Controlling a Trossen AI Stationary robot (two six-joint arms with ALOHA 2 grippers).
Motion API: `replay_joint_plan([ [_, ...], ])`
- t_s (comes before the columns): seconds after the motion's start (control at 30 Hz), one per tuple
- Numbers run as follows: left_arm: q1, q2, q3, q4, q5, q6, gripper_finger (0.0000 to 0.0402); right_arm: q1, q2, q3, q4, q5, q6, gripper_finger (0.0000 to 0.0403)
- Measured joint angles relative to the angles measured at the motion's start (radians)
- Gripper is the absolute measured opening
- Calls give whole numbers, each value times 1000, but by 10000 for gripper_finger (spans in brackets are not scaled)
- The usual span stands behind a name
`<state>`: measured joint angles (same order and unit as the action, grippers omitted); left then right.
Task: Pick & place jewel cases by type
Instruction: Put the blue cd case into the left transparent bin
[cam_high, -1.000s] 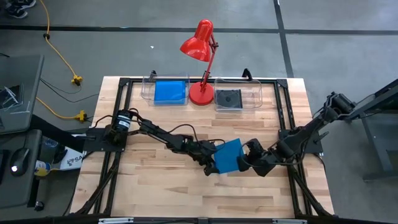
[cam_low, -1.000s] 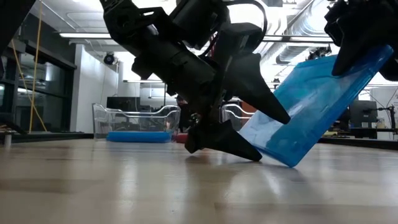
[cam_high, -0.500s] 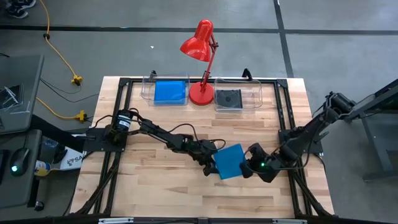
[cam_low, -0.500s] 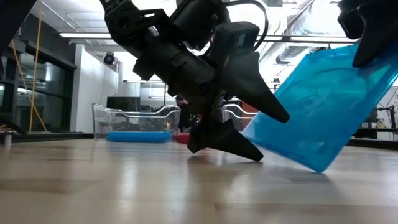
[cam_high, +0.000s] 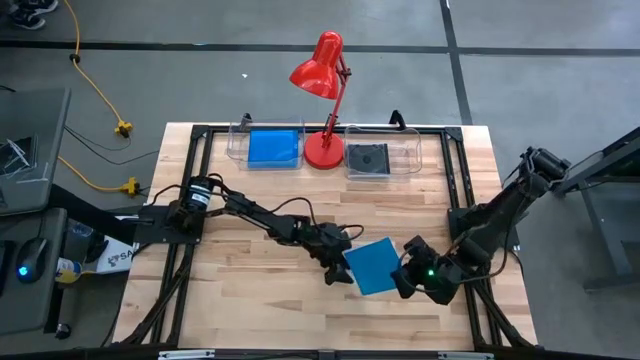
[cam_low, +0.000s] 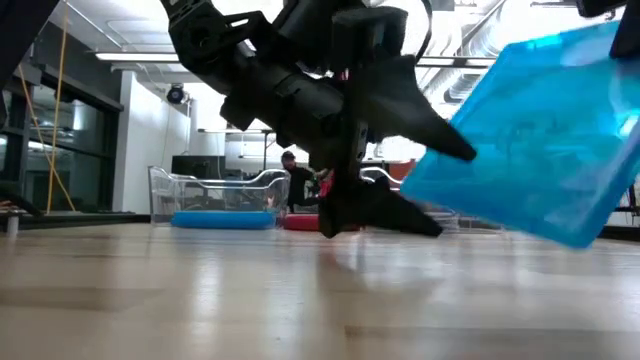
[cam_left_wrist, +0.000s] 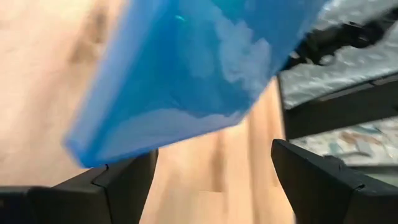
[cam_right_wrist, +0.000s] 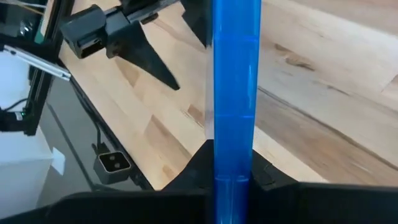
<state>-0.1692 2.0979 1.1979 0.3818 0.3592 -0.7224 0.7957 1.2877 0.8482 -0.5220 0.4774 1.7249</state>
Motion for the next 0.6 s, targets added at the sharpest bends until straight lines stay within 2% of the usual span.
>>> replay_joint_plan([
  [0.1, -1, 0, 0, 48, 49, 20, 312, 17, 0, 66, -86, 24, -17, 12],
  [0.33, -1, -2, 0, 147, 85, 12, 312, 57, 0, 240, -313, 78, -46, 12],
  [0.47, -1, -55, -2, 112, 68, 44, 312, 66, 0, 325, -414, 112, -67, 12],
  [0.6, 4, -136, -2, 29, 22, 114, 312, 69, 0, 369, -440, 155, -100, 11],
])
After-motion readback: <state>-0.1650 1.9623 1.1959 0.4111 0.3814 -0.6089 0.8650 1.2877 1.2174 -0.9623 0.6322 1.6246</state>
